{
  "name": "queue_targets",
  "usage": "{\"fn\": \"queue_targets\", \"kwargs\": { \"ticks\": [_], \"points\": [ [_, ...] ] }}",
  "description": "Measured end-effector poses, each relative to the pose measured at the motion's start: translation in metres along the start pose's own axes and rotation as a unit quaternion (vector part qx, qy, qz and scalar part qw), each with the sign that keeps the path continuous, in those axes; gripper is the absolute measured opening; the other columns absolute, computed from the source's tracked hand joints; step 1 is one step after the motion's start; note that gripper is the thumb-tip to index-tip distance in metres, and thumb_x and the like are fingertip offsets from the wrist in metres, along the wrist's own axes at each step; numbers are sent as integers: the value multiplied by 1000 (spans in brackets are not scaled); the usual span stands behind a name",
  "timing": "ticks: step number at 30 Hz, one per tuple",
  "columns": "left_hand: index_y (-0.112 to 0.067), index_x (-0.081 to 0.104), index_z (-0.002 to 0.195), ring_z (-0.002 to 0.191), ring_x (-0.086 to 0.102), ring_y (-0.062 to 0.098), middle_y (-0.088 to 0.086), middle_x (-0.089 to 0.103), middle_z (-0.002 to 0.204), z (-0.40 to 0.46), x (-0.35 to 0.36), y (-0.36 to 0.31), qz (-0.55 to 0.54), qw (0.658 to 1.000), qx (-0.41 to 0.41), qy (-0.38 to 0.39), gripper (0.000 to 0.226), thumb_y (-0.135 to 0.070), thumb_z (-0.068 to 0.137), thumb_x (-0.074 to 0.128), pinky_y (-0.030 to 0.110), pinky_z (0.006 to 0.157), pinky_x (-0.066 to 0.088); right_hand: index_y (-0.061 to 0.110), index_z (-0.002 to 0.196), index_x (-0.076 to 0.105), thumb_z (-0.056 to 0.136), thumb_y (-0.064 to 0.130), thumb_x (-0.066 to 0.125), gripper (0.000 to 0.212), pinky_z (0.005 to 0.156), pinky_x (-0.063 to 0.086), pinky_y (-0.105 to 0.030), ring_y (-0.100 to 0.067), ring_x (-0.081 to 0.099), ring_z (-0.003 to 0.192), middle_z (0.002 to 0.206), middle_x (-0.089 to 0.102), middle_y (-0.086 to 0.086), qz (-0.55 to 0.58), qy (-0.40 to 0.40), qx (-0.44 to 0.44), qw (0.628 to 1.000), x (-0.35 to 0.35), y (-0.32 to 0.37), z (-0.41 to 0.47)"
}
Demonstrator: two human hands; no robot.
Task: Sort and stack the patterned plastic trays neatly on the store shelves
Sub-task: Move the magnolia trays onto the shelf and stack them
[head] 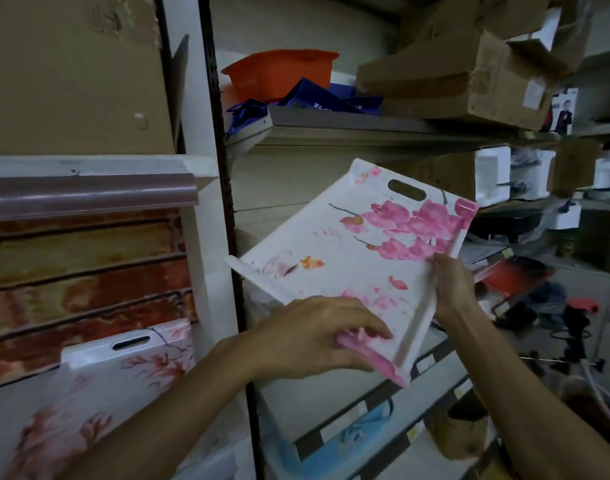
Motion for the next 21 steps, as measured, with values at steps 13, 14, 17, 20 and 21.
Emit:
{"fn": "queue_targets", "kwargs": {
  "ticks": [13, 14, 17, 20, 21],
  "points": [
    [-18, 46, 136, 100, 61, 18, 2, 59, 125, -136, -37, 112, -70, 899, -355, -247, 40, -31, 99, 50, 33, 86, 49, 16, 85, 60, 91, 19, 55, 9, 43, 48, -21, -6, 62, 48, 60, 65, 7, -40, 0, -52, 998, -23, -41, -119],
    [-21, 47, 135, 97, 62, 16, 0, 62, 120, -144, -32, 117, -119, 890, -366, -245, 38, -33, 99, 49, 31, 82, 49, 14, 83, 60, 91, 19, 56, 10, 39, 45, -18, -3, 59, 42, 52, 62, 11, -43, 5, -54, 998, -20, -44, -125],
    [-26, 54, 124, 98, 68, 16, -2, 69, 111, -168, -15, 122, -240, 864, -369, -243, 28, -39, 99, 47, 37, 86, 56, 12, 83, 60, 91, 20, 57, 12, 35, 42, -14, 0, 55, 37, 43, 57, 15, -64, 26, -58, 996, -9, -56, -145],
    [-28, 58, 118, 101, 67, 15, -4, 69, 110, -197, -8, 128, -249, 858, -369, -257, 23, -37, 100, 46, 38, 91, 55, 10, 87, 61, 92, 22, 57, 13, 38, 46, -18, -2, 58, 41, 48, 60, 12, -75, 58, -52, 994, 6, -78, -159],
    [-30, 58, 118, 103, 67, 13, -4, 69, 112, -208, -6, 131, -247, 855, -374, -259, 22, -37, 101, 45, 37, 91, 55, 9, 89, 61, 92, 22, 56, 14, 39, 47, -18, -3, 59, 42, 50, 62, 12, -81, 70, -52, 993, 11, -86, -163]
  ]
}}
Point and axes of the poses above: each hand's wrist, its own z-axis towards the middle knuckle, its own x-axis out of the palm, y = z × x, the point moved 7 cm from there along z, towards the middle knuckle
